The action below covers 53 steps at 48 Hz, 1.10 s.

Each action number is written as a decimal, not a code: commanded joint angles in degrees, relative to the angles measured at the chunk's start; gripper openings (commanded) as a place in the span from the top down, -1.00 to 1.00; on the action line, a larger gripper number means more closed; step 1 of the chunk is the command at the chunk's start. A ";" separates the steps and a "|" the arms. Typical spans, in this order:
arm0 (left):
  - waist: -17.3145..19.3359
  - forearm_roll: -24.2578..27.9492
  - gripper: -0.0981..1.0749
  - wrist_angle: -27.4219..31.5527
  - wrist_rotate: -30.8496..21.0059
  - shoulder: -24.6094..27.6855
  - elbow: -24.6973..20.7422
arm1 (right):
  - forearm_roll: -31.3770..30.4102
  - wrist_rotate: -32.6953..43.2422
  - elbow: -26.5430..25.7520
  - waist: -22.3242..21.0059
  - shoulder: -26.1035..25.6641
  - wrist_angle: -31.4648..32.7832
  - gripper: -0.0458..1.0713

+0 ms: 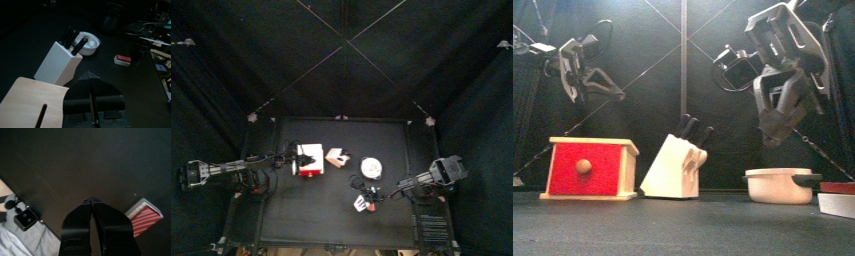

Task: Grab salmon sushi

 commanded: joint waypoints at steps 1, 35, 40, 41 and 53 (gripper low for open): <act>-0.09 -0.09 0.60 -0.35 0.09 0.09 -0.62 | -4.31 5.19 -0.62 1.76 -2.55 5.01 0.87; -0.09 -0.18 0.60 -0.09 0.00 0.09 -0.44 | -12.57 30.32 5.27 10.20 -6.24 17.14 0.44; -0.09 -0.26 0.60 -0.09 0.09 0.09 -0.35 | -12.66 30.32 5.36 10.11 -5.98 16.35 0.27; -0.09 -0.26 0.60 -0.09 0.00 0.09 -0.35 | -12.66 30.32 5.45 10.11 -5.98 16.26 0.24; -0.09 -0.26 0.60 -0.09 0.00 0.09 -0.26 | -12.57 30.32 5.27 9.84 -4.39 15.64 -0.18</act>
